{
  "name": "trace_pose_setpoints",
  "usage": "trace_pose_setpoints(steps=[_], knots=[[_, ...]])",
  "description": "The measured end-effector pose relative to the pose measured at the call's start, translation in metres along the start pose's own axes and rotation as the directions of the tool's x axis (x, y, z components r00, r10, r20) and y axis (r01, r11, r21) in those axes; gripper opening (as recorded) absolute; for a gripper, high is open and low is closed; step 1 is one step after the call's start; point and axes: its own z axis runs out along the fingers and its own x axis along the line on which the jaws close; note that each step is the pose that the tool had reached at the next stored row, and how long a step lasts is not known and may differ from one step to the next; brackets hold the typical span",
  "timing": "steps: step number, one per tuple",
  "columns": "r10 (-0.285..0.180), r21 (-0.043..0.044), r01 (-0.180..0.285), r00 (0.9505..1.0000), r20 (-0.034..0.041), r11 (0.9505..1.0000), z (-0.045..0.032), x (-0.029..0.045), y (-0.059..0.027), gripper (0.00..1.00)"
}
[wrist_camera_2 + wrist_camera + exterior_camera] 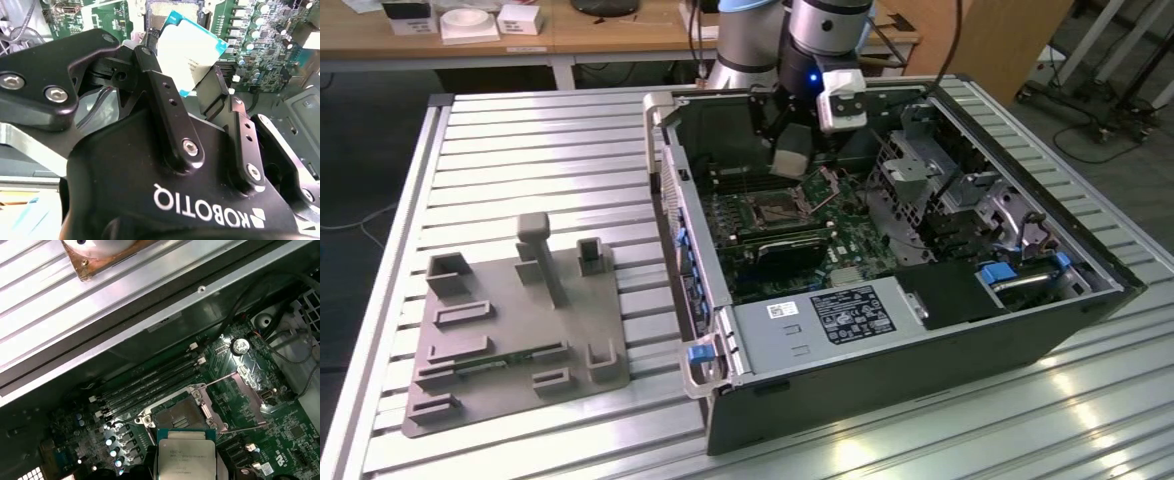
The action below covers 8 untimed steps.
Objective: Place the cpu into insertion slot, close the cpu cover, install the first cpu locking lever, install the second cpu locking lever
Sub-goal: 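Place the cpu into insertion slot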
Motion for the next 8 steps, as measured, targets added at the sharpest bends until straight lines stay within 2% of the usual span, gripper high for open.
trace_pose_setpoints(steps=[8], knots=[[0.001,0.0001,-0.001,1.0,-0.0001,1.0,0.0001,0.0004,-0.0002,0.54]])
